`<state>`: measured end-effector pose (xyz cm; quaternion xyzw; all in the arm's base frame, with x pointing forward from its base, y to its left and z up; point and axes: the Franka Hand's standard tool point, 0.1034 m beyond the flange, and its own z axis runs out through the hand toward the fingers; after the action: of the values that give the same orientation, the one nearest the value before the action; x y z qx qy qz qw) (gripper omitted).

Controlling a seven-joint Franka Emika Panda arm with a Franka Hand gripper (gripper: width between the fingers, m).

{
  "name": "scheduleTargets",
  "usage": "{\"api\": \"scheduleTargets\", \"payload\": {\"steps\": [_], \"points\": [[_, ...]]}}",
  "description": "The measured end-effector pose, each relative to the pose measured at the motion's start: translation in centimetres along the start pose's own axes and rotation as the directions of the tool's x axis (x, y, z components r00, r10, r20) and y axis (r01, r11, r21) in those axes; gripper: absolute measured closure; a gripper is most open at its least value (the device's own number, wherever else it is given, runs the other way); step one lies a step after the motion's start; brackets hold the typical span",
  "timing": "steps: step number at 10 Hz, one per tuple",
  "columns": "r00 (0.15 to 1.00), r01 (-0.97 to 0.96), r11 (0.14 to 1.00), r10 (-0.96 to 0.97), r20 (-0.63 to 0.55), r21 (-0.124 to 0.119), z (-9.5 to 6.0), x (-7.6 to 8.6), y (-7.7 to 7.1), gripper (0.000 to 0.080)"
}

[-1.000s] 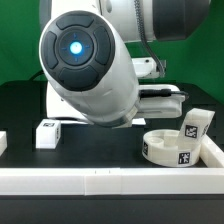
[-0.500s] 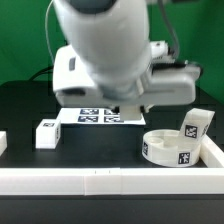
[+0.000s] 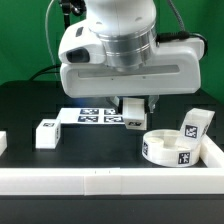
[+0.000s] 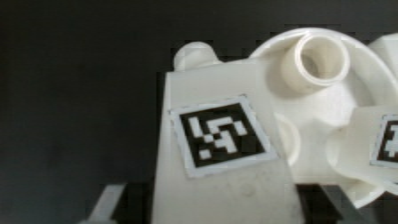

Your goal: Assemble stool

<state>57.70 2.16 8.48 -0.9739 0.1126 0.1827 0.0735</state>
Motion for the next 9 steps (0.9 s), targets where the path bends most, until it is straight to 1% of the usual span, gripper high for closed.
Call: {"api": "scheduleTargets", "payload": {"steps": [1, 2, 3, 4, 5, 7, 8, 9], "points": [[0.998, -0.005, 1.000, 0.005, -0.066, 0.000, -0.2, -0.8, -0.7, 0.0472], [0.984, -0.002, 1.000, 0.003, -0.178, 0.003, -0.8, -1.3, -1.3, 0.0472], [0.977, 0.009, 1.000, -0.009, -0.215, 0.002, -1.2, -2.3, -1.9, 0.0472], [0.960, 0.014, 1.000, -0.012, -0.280, 0.005, -1.8, -1.7, -2.2, 0.0472], [0.940, 0.017, 1.000, -0.015, -0.341, 0.004, -1.7, -1.3, -2.3, 0.0472], [0.868, 0.029, 1.000, -0.024, -0.496, 0.003, -1.8, -0.9, -2.5, 0.0472], [0.825, 0.036, 0.999, -0.028, -0.565, 0.004, -1.9, -1.3, -2.6, 0.0472], [0.800, 0.029, 0.999, -0.015, -0.599, 0.013, -1.8, -1.8, -2.7, 0.0472]]}}
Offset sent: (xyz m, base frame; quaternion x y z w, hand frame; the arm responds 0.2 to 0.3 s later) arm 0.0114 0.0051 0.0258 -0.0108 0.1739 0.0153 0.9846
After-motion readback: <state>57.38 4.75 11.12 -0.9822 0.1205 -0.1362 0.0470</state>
